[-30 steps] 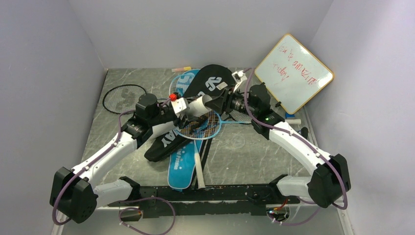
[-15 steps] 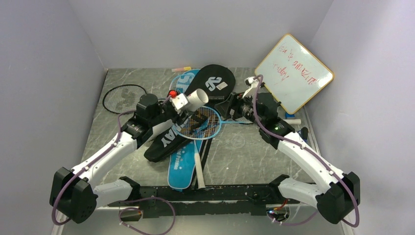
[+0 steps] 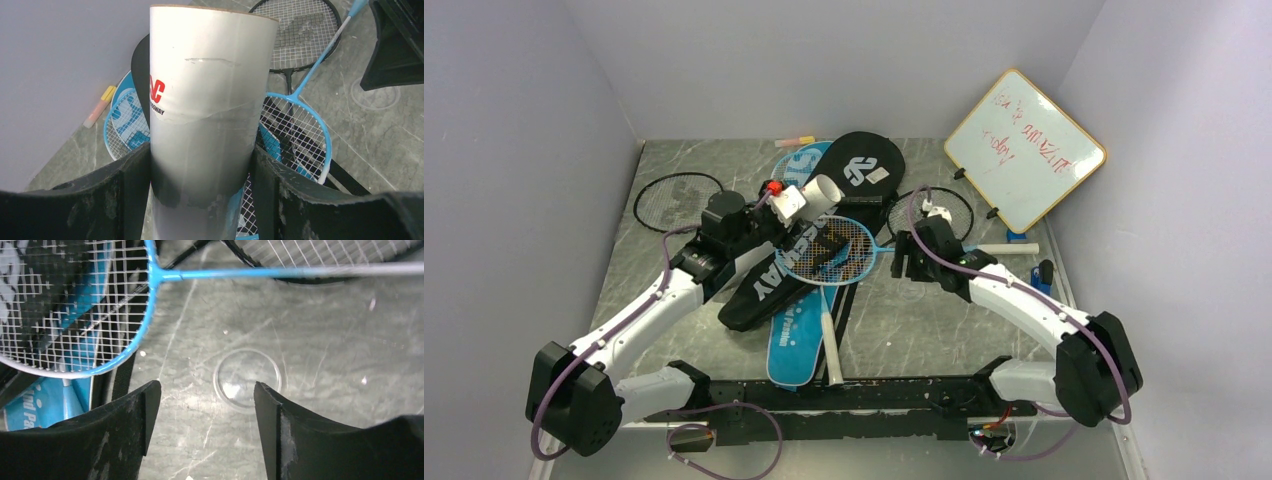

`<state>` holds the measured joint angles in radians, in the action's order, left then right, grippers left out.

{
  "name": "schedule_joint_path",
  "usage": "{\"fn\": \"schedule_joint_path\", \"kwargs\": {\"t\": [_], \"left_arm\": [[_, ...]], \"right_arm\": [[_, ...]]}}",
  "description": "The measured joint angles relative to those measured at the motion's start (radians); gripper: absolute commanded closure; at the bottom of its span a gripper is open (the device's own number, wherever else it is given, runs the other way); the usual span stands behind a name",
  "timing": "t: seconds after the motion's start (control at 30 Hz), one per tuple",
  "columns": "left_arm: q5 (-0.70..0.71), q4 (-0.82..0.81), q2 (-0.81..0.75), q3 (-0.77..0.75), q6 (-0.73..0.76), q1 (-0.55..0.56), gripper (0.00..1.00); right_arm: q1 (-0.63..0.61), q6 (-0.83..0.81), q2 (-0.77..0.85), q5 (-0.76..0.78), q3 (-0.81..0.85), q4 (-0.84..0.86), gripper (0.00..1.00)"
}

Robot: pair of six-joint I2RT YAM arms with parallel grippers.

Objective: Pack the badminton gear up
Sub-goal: Pick up the lid from the center of the board.

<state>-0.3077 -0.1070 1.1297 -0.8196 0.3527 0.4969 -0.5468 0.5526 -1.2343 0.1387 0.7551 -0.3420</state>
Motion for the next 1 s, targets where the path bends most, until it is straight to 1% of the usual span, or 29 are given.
{"fn": "schedule_joint_path", "kwargs": {"t": [0.07, 0.1, 0.13, 0.17, 0.3, 0.5, 0.57, 0.63, 0.67, 0.9, 0.93, 0.97, 1.0], "left_arm": [[0.000, 0.000, 0.000, 0.000, 0.000, 0.000, 0.44], [0.000, 0.000, 0.000, 0.000, 0.000, 0.000, 0.44], [0.000, 0.000, 0.000, 0.000, 0.000, -0.001, 0.44], [0.000, 0.000, 0.000, 0.000, 0.000, -0.001, 0.44], [0.000, 0.000, 0.000, 0.000, 0.000, -0.003, 0.44], [0.000, 0.000, 0.000, 0.000, 0.000, -0.003, 0.44], [-0.001, 0.000, 0.000, 0.000, 0.000, -0.003, 0.44], [-0.001, 0.000, 0.000, 0.000, 0.000, -0.003, 0.44], [-0.001, 0.000, 0.000, 0.000, 0.000, -0.003, 0.44], [-0.001, 0.001, 0.000, 0.000, 0.000, -0.003, 0.44], [-0.001, 0.001, 0.000, 0.000, 0.000, -0.003, 0.44], [-0.001, 0.001, 0.000, 0.000, 0.000, -0.003, 0.44], [-0.001, 0.001, 0.000, 0.000, 0.000, -0.003, 0.44]], "right_arm": [[0.000, 0.005, 0.000, 0.019, -0.021, -0.006, 0.53], [0.000, 0.009, 0.001, 0.021, -0.035, -0.001, 0.59], [0.000, 0.006, 0.001, 0.021, -0.045, 0.000, 0.63], [0.000, 0.008, 0.001, 0.018, -0.055, 0.003, 0.66], [-0.004, -0.003, -0.036, -0.008, -0.065, 0.032, 0.66], [-0.021, -0.022, -0.161, -0.044, -0.065, 0.081, 0.67], [-0.029, -0.028, -0.181, -0.042, -0.065, 0.086, 0.68], [-0.037, -0.032, -0.192, -0.036, -0.065, 0.091, 0.73], [-0.040, -0.034, -0.196, -0.032, -0.065, 0.092, 0.74], [-0.083, -0.044, -0.231, 0.022, -0.058, 0.097, 0.76], [-0.092, -0.045, -0.238, 0.034, -0.051, 0.097, 0.80], [-0.101, -0.046, -0.247, 0.045, -0.045, 0.097, 0.86], [-0.108, -0.048, -0.254, 0.055, -0.039, 0.096, 0.96]]}}
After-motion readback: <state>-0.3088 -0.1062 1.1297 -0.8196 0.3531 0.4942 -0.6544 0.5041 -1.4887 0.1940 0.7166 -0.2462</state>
